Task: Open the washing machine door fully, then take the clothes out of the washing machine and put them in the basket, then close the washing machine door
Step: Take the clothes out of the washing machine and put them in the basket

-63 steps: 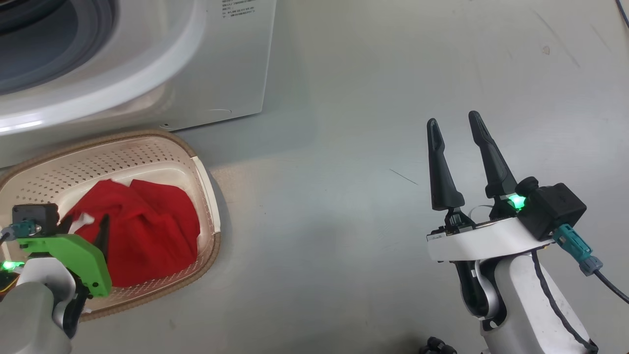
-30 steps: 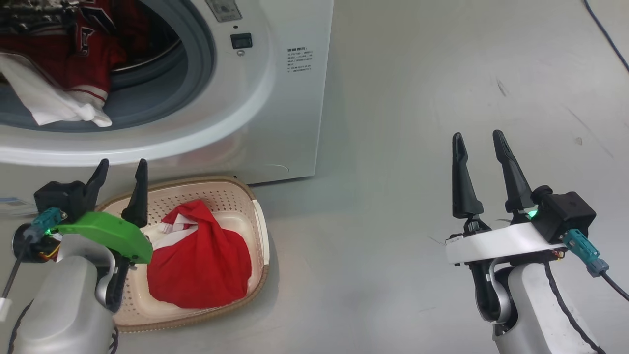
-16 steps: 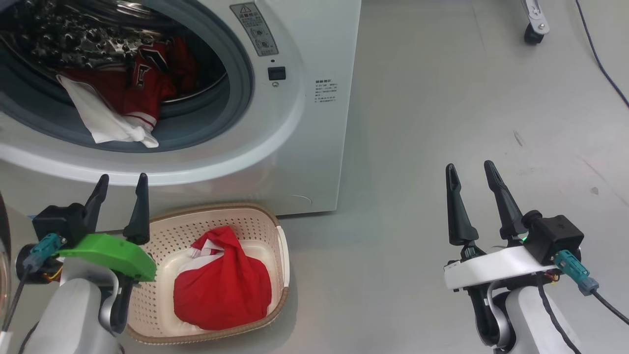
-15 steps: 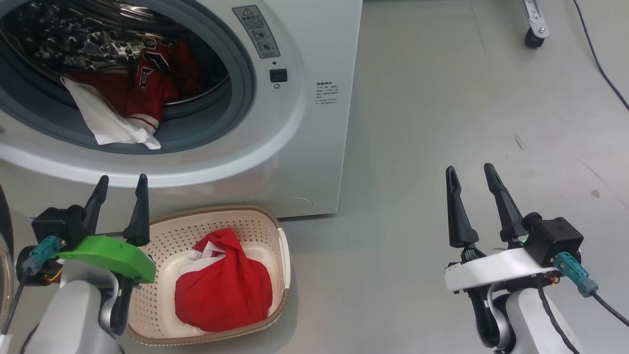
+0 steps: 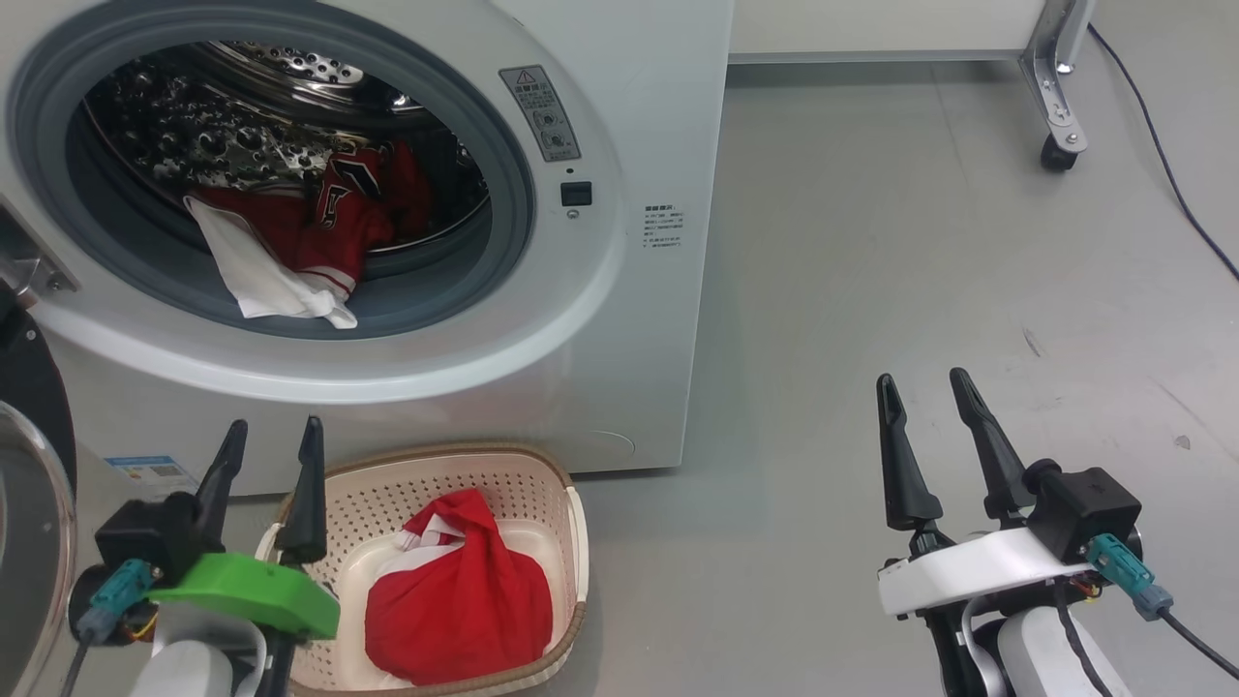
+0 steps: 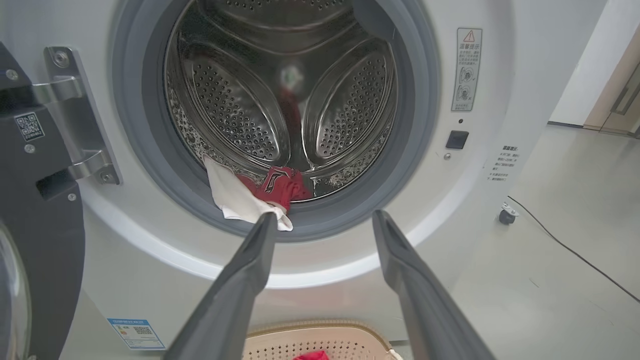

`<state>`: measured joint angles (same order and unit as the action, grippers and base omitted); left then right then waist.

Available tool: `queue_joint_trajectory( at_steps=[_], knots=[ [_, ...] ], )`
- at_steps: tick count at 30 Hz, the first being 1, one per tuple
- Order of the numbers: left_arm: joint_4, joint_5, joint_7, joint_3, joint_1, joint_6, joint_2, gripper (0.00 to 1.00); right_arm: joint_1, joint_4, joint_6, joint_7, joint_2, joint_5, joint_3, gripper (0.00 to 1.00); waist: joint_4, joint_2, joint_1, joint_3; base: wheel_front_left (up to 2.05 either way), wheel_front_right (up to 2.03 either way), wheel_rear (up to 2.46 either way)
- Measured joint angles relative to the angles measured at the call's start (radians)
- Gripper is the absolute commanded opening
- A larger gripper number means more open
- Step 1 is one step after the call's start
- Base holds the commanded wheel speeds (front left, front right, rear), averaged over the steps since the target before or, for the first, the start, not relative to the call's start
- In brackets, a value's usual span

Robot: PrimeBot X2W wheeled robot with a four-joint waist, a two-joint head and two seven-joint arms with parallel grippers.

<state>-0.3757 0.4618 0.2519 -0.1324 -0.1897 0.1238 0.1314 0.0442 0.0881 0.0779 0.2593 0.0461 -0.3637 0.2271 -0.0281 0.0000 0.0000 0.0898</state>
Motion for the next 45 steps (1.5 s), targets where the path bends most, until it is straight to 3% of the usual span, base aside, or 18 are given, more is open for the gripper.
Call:
queue_joint_trajectory(
  at_steps=[18, 45],
  knots=[
    [0.124, -0.052, 0.000, 0.012, 0.114, -0.004, -0.024, 1.00, -0.012, -0.012, 0.011, 0.000, -0.001, 0.006, 0.000, 1.00, 0.000, 0.0000, 0.0000, -0.011, 0.00, 0.00, 0.00],
    [0.187, -0.077, 0.000, 0.022, 0.161, -0.004, -0.028, 1.00, -0.014, -0.022, 0.018, 0.000, -0.001, 0.006, 0.005, 1.00, -0.002, 0.0000, 0.0000, -0.003, 0.00, 0.00, 0.00]
  ],
)
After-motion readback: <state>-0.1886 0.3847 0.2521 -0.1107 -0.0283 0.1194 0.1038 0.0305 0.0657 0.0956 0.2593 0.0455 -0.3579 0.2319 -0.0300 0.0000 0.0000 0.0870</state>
